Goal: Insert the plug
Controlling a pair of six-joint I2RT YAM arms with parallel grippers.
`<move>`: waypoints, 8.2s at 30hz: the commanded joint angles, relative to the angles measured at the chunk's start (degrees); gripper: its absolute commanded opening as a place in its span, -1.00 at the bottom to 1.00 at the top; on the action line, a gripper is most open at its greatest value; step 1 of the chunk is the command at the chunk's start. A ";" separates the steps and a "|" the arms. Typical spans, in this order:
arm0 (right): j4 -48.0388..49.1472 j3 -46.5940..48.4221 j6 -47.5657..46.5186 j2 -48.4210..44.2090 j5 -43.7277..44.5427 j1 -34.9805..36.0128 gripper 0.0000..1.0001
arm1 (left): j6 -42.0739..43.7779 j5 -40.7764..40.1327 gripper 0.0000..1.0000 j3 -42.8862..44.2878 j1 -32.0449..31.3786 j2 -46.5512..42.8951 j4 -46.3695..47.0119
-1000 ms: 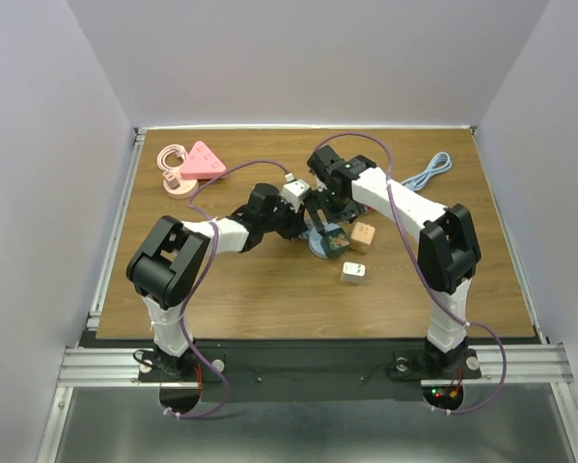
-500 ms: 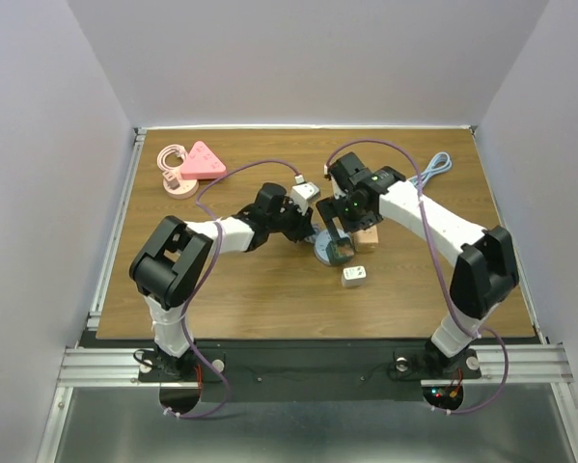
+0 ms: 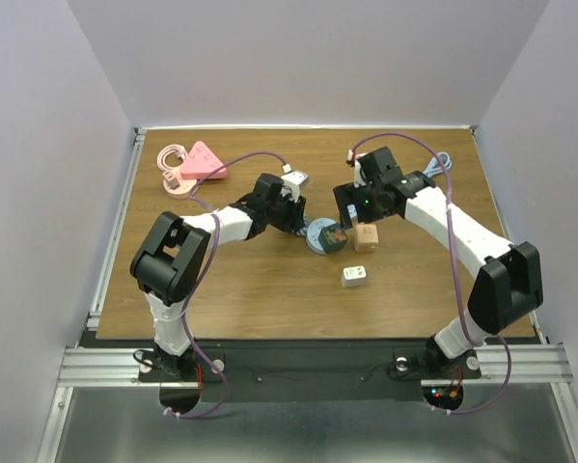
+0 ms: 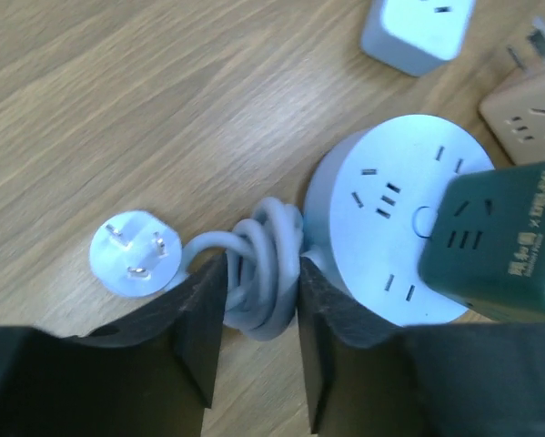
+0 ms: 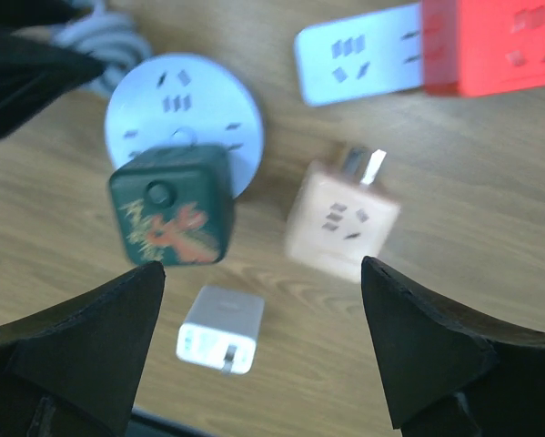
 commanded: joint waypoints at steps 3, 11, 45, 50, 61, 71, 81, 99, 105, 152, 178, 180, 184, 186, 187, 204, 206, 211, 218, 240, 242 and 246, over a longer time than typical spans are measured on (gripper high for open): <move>12.57 1.27 -1.40 -2.68 -5.01 -7.60 0.87 | -8.53 -8.99 0.49 2.87 0.79 -9.58 -5.22; 21.19 2.68 -1.50 -0.04 -11.85 -13.59 0.87 | -19.54 -20.33 0.97 4.35 -8.26 -17.86 -11.72; 30.96 -11.91 -0.35 -10.59 -19.86 -16.41 0.81 | -32.91 -27.19 0.97 23.61 -19.60 1.30 -34.92; 31.57 -13.05 -1.05 -9.80 -20.22 -16.41 0.81 | -33.26 -24.92 0.97 24.22 -19.87 2.44 -34.31; 31.57 -13.67 -1.32 -8.21 -20.04 -16.32 0.80 | -32.03 -22.27 0.97 26.68 -19.60 6.04 -31.49; 31.57 -13.93 -1.49 -7.78 -20.74 -16.32 0.80 | -29.22 -23.59 0.71 26.60 -19.52 8.42 -33.96; 31.49 -14.46 -1.41 -7.42 -20.13 -16.32 0.80 | -13.35 -16.92 -1.00 15.45 -20.13 1.56 -28.51; 30.70 -15.25 -0.17 -6.19 -17.67 -16.23 0.80 | -16.70 -15.85 0.90 15.26 -20.48 0.07 -33.43; 30.52 -15.16 -0.35 -5.84 -17.76 -16.23 0.80 | -25.25 -21.03 0.97 16.57 -20.57 -0.37 -33.43; 24.28 -20.52 0.97 -5.06 -10.02 -11.67 0.79 | 0.23 -18.84 -0.54 15.08 -17.50 -2.83 -38.62; 23.67 -18.85 -5.61 -0.30 -12.65 -7.80 -0.56 | -0.13 -12.61 0.97 12.80 -12.49 -12.68 -29.39; 23.58 -18.85 -9.49 -1.53 -14.94 -7.18 -0.56 | -0.04 -10.42 0.97 12.18 -11.61 -13.38 -27.90; 22.88 -17.36 -11.86 -0.57 -17.58 -6.13 -0.56 | 0.14 -8.30 0.97 10.86 -9.59 -14.35 -27.01; 21.73 -16.40 -14.41 0.40 -19.25 -5.60 -0.55 | 0.75 -7.07 0.97 9.81 -8.89 -14.79 -26.58; 21.21 -16.13 -14.85 0.49 -19.51 -5.34 -0.54 | 0.75 -6.72 0.97 9.46 -8.53 -14.96 -26.40; 25.16 -16.92 -8.53 0.49 -18.64 -4.72 0.52 | 1.81 -1.88 0.97 12.53 -6.07 -11.10 -22.88; 25.86 -17.88 -7.83 -0.21 -18.37 -4.72 0.58 | 1.63 -1.44 0.97 13.49 -5.98 -10.49 -22.88; 27.62 -20.52 -3.52 -3.55 -15.65 -4.72 1.00 | 1.63 0.75 0.97 15.60 -5.81 -8.99 -22.53; 27.97 -24.12 0.87 -8.02 -12.75 -4.54 0.99 | 2.60 7.69 0.97 20.87 -5.81 -4.34 -21.83; 26.57 -28.52 15.29 -24.47 18.28 -6.03 0.99 | 5.33 0.69 0.97 23.78 -15.65 6.31 -22.27; 26.57 -28.87 15.12 -25.09 18.28 -6.04 1.00 | 4.71 -0.64 0.97 23.78 -15.74 6.39 -21.92; 26.56 -30.01 15.12 -26.32 18.45 -6.12 1.00 | 4.62 -1.87 0.97 24.48 -15.82 7.27 -21.83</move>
